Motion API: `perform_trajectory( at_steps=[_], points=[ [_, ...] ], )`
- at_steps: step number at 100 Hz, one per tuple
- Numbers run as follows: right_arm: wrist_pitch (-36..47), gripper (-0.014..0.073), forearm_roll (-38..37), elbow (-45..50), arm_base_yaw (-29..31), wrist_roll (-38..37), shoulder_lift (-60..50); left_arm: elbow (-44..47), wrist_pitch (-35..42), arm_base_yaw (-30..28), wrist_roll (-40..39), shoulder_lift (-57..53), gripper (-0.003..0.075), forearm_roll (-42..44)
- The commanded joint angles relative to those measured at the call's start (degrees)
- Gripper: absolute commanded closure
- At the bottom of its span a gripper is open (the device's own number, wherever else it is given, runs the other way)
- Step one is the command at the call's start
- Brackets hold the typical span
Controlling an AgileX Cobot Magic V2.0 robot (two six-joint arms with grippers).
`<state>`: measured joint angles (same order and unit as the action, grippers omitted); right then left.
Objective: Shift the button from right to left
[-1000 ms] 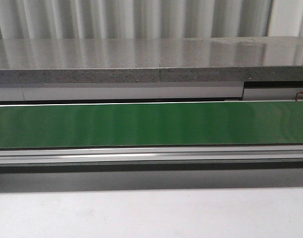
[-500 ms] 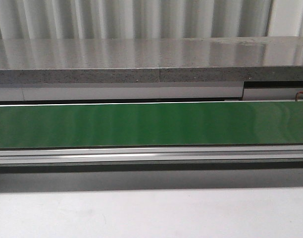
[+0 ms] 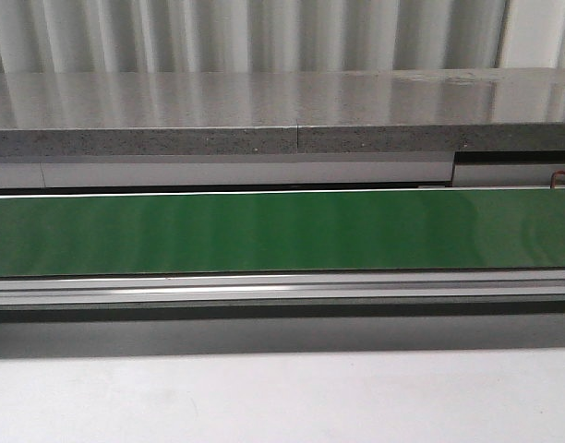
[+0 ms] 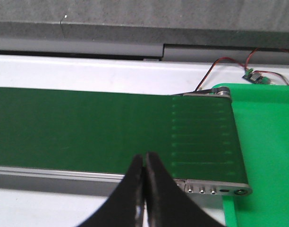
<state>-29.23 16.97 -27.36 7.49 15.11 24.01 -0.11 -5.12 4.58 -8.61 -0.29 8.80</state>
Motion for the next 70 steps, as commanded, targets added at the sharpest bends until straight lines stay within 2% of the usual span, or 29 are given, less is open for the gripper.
perform_trajectory(
  at_steps=[1, 14, 24, 53, 70],
  points=[
    [8.81, 0.0661, -3.81, 2.58, -1.53, -5.47, -4.01, 1.42, 4.73, 0.01, -0.70, -1.95, 0.0740, -0.48],
    [12.46, 0.0661, -14.18, 9.14, -4.72, -16.72, -10.35, 1.42, 4.73, 0.01, -0.70, -1.95, 0.0740, -0.48],
    [13.23, 0.0661, -18.69, 13.32, -6.38, -23.25, -14.58, 1.42, 4.73, 0.01, -0.70, -1.95, 0.0740, -0.48],
    [17.64, 0.0661, -18.94, 21.67, -6.64, -23.77, -25.67, 1.42, 4.73, 0.01, -0.70, -1.95, 0.0740, -0.48],
    [22.38, 0.0661, -18.94, 25.13, -6.64, -23.84, -25.48, 1.42, 4.73, 0.01, -0.70, -1.95, 0.0740, -0.48]
  ],
)
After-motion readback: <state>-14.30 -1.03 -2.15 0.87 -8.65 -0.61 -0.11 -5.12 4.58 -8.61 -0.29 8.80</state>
